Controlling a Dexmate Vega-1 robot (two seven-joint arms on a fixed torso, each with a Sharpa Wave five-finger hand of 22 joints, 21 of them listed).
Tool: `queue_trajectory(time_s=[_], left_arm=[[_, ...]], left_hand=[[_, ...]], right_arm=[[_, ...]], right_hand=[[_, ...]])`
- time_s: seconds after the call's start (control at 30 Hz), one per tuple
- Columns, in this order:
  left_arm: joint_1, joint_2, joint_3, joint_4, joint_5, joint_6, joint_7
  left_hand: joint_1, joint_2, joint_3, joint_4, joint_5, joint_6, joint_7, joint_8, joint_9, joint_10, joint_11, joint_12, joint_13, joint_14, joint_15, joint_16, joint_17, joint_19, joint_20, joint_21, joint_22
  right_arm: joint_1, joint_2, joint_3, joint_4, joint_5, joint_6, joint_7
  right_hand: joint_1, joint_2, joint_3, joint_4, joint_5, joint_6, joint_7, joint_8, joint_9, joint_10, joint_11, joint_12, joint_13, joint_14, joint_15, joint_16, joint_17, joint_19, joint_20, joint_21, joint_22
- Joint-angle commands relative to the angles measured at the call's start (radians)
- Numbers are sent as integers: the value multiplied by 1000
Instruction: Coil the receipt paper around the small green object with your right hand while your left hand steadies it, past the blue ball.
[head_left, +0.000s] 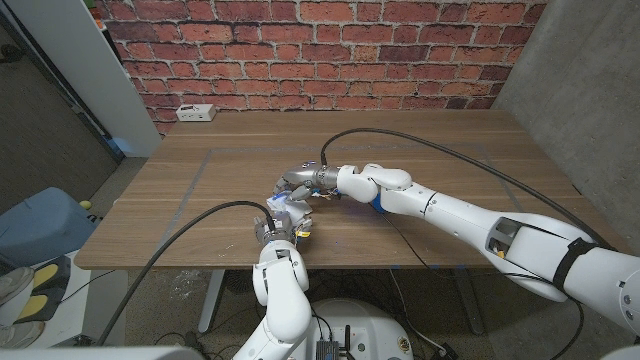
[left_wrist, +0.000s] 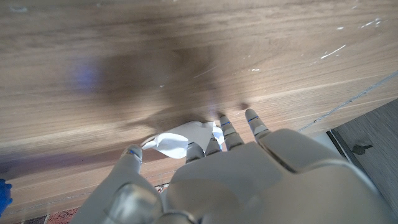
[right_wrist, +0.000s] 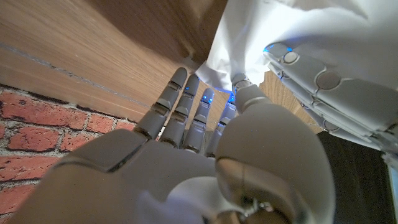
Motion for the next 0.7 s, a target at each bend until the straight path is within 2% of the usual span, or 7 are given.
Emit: queue_trajectory(time_s=[0.03,0.13,0.2,0.27,0.43,0.53,0.7], left_arm=[[17,-2,-14,-14,-1,-14,19],[19,-1,-16,-16,-4,-17,21],[20,0,-17,-17,-7,-18,25],[21,0,-18,-18,-10,-17,31],[29,3,-18,-25,-16,-14,41],[34,3,-18,-28,-19,-13,45],[38,4,-17,-31,-22,-10,52]], left_hand=[[2,-10,-1,5,7,11,0,15,150,9,-2,10,5,-2,-4,1,2,-89,5,-3,2],[3,-10,-1,6,8,10,0,15,150,9,0,11,5,-3,-5,1,2,-90,6,-3,2],[3,-9,-2,7,8,9,1,16,150,6,1,10,5,-4,-5,1,1,-89,6,-3,2],[4,-9,-3,9,8,5,2,15,150,5,1,10,5,-6,-5,0,1,-90,6,-3,2],[6,-8,-5,12,9,-5,-1,12,150,2,1,9,5,-8,-7,0,1,-90,6,-3,3],[6,-7,-6,14,9,-9,0,12,150,0,2,9,5,-9,-9,0,1,-90,6,-2,3],[8,-6,-8,17,10,-20,2,10,150,-3,5,9,5,-11,-10,0,0,-89,4,-2,3]], right_arm=[[15,16,-50,62,-33,-48,-55],[16,13,-59,61,-35,-52,-52],[17,14,-65,71,-37,-43,-68],[21,16,-74,78,-42,-46,-65],[27,18,-86,96,-48,-40,-78],[27,18,-87,108,-47,-21,-113],[27,16,-86,109,-41,-12,-128]], right_hand=[[60,-15,-5,-23,3,168,68,34,3,65,-3,18,-5,71,-171,39,13,35,-2,38,10],[118,-39,-15,-33,5,223,87,40,1,99,-9,26,-12,126,-177,83,45,56,-10,67,16],[167,-44,-20,-31,7,264,108,41,0,136,-15,35,-16,176,-180,126,79,76,-22,95,24],[204,-51,-25,-31,7,275,115,35,-1,154,-14,41,-15,196,-182,150,104,87,-26,116,31],[219,-52,-35,-18,6,284,124,26,-1,197,-3,59,-11,214,-177,168,126,87,-29,133,36],[246,-47,-32,-19,7,303,144,19,-2,238,4,79,-4,253,-182,171,128,109,-57,162,39],[280,-49,-30,-21,4,318,153,10,-1,262,8,89,-3,292,-185,162,117,130,-93,195,43]])
